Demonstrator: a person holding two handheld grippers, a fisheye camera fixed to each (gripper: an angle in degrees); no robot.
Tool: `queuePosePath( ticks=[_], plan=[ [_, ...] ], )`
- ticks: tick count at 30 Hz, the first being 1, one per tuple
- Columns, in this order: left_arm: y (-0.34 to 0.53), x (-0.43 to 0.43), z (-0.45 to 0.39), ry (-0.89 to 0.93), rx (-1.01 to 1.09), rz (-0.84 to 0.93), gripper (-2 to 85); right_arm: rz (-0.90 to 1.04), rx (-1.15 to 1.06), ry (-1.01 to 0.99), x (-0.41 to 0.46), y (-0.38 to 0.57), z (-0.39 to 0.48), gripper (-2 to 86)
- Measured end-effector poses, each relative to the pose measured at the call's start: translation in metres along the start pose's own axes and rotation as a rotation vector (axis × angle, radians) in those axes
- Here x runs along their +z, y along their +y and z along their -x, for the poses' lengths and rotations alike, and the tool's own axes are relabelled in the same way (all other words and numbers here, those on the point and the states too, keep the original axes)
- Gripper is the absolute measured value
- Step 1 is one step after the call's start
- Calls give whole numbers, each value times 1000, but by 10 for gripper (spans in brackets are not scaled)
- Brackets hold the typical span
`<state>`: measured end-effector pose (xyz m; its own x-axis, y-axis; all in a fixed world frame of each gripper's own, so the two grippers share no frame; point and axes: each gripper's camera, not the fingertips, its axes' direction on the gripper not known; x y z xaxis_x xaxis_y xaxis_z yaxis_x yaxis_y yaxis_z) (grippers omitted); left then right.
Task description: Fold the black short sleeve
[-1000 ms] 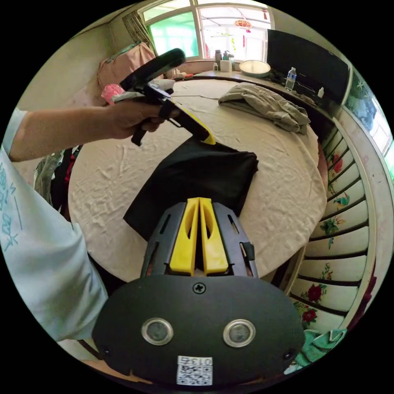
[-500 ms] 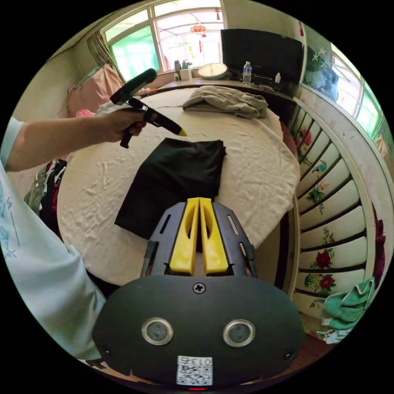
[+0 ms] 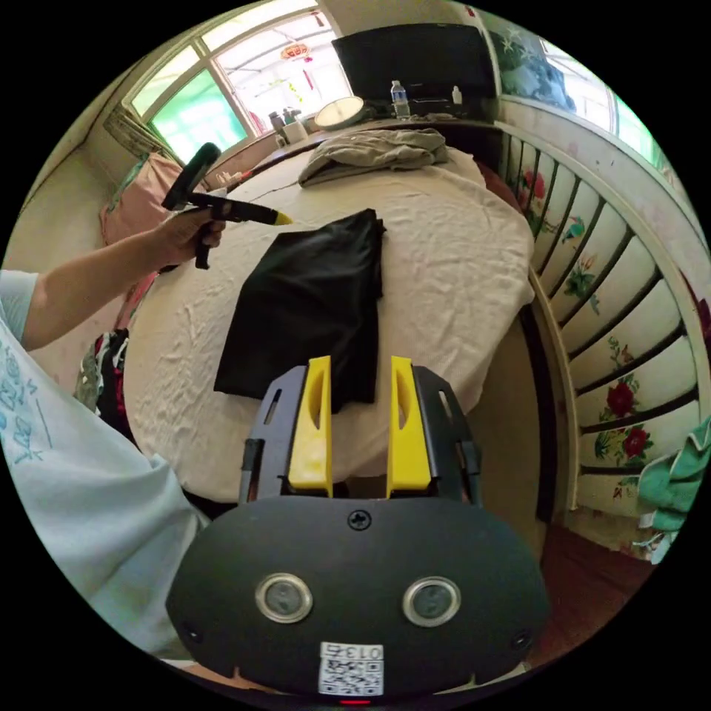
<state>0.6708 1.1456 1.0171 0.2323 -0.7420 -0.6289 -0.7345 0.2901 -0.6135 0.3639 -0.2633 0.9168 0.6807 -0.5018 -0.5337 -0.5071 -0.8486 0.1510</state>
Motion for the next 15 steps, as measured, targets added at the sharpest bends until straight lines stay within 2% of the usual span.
queuePosePath(
  ticks=[5,9,15],
  plan=[
    [-42,37,-30,30,179,129,154,-19,65,-59,-2,8,-6,143],
    [-55,51,-44,41,216,151,149,-92,118,-98,-18,18,-11,142],
    [-68,68,-58,30,218,205,136,-6,94,-43,10,21,-2,137]
  ],
)
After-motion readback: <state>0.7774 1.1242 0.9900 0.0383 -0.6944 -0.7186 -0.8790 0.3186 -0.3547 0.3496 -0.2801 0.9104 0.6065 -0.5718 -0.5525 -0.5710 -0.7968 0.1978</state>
